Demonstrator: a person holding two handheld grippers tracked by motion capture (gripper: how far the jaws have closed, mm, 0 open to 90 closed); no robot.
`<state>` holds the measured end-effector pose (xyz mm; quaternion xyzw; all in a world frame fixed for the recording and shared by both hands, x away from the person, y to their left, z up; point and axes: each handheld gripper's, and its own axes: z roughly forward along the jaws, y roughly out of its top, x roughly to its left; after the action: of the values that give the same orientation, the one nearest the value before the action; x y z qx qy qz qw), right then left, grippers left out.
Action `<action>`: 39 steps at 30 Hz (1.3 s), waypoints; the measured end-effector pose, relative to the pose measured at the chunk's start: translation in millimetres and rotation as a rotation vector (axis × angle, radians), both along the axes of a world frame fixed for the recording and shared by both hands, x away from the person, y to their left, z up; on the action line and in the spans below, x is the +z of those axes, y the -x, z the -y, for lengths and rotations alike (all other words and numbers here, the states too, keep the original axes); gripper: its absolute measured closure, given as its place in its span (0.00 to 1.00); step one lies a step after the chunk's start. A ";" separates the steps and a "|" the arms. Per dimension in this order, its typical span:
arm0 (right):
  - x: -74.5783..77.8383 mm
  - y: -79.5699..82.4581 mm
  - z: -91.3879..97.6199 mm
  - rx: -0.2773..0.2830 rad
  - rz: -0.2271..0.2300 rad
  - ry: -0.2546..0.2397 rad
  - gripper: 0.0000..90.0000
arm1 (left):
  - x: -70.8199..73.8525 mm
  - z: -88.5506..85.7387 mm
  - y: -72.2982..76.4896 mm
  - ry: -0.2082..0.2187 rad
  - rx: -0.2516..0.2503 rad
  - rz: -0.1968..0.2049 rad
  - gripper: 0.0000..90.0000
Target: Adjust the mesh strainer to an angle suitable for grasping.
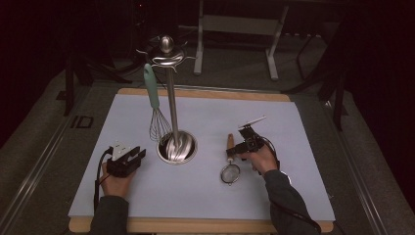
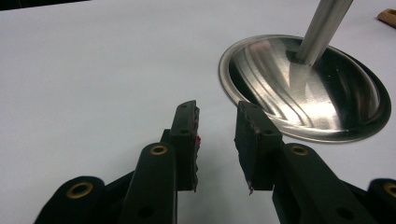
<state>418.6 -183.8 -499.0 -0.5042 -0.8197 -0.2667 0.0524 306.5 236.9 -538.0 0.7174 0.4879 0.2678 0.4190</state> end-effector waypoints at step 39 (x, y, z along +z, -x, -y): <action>10.6 29.3 -42.4 0.207 0.024 0.089 0.79 | 0.1 0.0 0.1 -0.001 0.000 0.002 0.77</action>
<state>389.3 -141.4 -488.4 -0.4155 -0.8790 -0.2290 0.0473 306.5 236.8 -537.9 0.7175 0.4873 0.2688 0.4189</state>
